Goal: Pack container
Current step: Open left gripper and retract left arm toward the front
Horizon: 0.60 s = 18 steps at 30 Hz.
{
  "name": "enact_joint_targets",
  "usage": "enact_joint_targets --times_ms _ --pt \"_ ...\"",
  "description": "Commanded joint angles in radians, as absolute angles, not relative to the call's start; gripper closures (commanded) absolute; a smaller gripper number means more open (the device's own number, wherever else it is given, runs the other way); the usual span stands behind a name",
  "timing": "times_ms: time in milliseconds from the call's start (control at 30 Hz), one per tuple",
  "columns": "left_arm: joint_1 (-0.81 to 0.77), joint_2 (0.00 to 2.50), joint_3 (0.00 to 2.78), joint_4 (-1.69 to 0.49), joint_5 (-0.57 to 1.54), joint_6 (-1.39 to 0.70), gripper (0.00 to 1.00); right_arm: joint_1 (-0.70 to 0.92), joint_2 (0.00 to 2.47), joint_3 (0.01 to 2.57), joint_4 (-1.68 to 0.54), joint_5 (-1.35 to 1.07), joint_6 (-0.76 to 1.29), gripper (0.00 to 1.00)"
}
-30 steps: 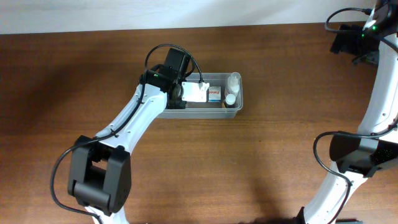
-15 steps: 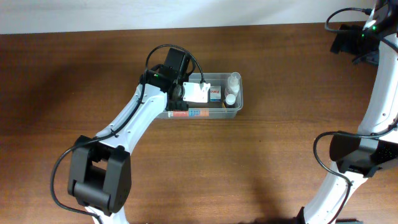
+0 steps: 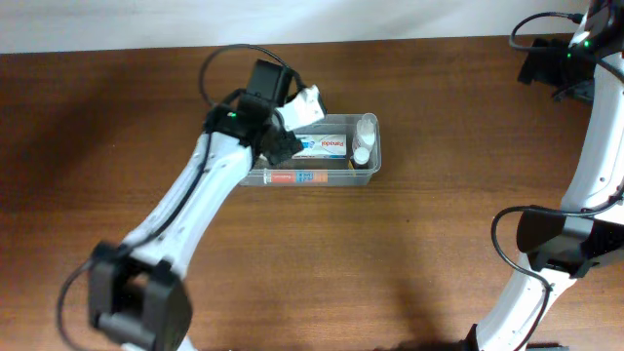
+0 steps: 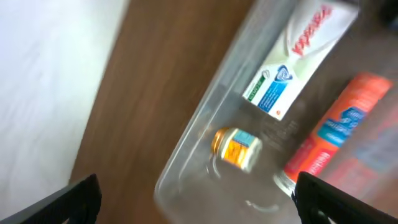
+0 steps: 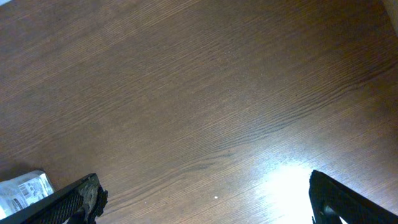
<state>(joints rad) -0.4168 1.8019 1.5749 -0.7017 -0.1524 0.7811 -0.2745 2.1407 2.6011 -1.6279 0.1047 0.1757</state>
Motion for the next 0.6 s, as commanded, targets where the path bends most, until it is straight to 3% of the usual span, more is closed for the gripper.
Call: enact_joint_targets --times_ms 0,233,567 --pt "-0.419 1.632 1.611 -0.778 -0.180 0.469 0.01 -0.276 2.133 2.608 -1.627 0.113 0.173 0.02" --pt "-0.419 1.447 1.611 -0.920 -0.173 0.187 0.01 -0.276 2.133 2.608 -1.627 0.113 0.173 0.02" --pt "-0.419 1.354 1.607 -1.334 -0.125 0.172 0.01 -0.276 2.133 2.608 -1.627 0.113 0.173 0.02"
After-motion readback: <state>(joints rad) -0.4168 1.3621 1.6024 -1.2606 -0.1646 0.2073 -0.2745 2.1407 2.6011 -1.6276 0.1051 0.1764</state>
